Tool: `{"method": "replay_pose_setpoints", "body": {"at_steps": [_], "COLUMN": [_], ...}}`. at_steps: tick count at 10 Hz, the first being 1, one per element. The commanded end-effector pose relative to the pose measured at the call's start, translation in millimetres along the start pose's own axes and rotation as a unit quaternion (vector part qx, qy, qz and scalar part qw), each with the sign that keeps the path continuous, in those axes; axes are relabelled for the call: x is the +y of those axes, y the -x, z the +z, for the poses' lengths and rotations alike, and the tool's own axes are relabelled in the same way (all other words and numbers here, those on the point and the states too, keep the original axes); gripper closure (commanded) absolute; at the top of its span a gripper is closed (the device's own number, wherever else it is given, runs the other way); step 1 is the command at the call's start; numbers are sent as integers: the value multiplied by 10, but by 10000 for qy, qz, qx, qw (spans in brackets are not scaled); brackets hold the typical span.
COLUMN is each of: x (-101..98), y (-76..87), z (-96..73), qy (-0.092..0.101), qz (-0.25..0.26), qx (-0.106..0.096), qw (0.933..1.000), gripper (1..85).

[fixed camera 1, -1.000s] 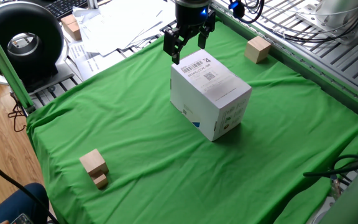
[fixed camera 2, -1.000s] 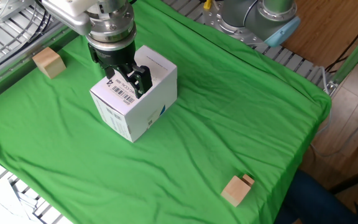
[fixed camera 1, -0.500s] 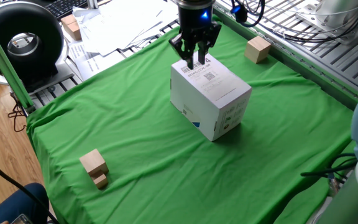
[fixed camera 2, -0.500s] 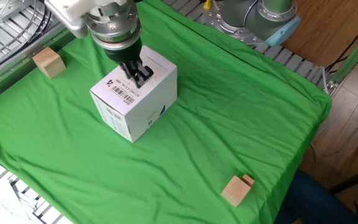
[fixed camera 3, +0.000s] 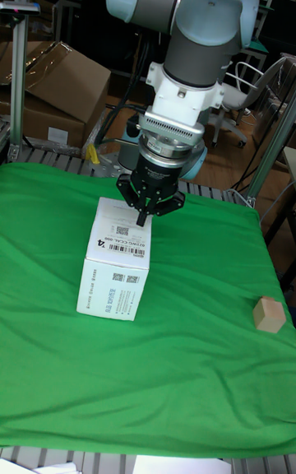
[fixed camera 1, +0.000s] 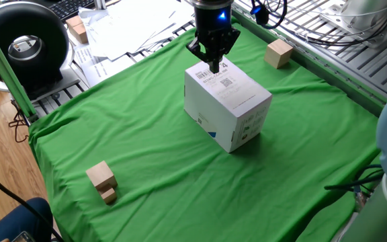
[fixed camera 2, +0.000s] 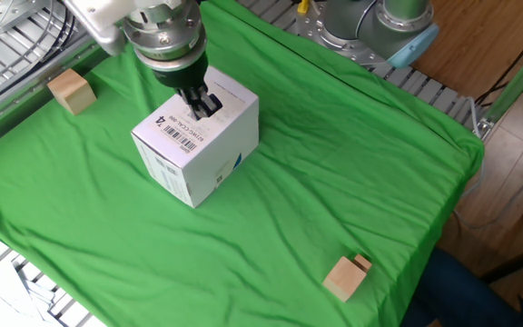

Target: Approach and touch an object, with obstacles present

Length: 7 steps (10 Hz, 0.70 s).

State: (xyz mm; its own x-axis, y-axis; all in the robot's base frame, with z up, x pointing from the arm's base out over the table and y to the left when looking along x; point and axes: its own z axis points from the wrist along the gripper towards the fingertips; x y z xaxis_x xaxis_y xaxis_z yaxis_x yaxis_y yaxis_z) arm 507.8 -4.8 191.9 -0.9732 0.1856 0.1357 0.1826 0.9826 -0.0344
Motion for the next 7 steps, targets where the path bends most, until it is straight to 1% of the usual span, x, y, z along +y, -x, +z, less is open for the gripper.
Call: {"method": "replay_pose_setpoints", "body": {"at_steps": [1,2,3,4,5,6,7], "x": [-241,-339,-479,-657,-788,-893,-1054], "y": [51,48,52,96,122,102,73], "z": [-34,-75,-110,-98,-75,-75,-70], "qy": [-30,126,252,311,290,256,106], "qz": [-399,-604,-827,-1099,-1263,-1374,-1516], "qx": [-87,-57,-37,-129,-203,-176,-115], "qw": [9992,9981,9962,9934,9914,9900,9883], "gripper": [833,833,833,833,833,833,833]}}
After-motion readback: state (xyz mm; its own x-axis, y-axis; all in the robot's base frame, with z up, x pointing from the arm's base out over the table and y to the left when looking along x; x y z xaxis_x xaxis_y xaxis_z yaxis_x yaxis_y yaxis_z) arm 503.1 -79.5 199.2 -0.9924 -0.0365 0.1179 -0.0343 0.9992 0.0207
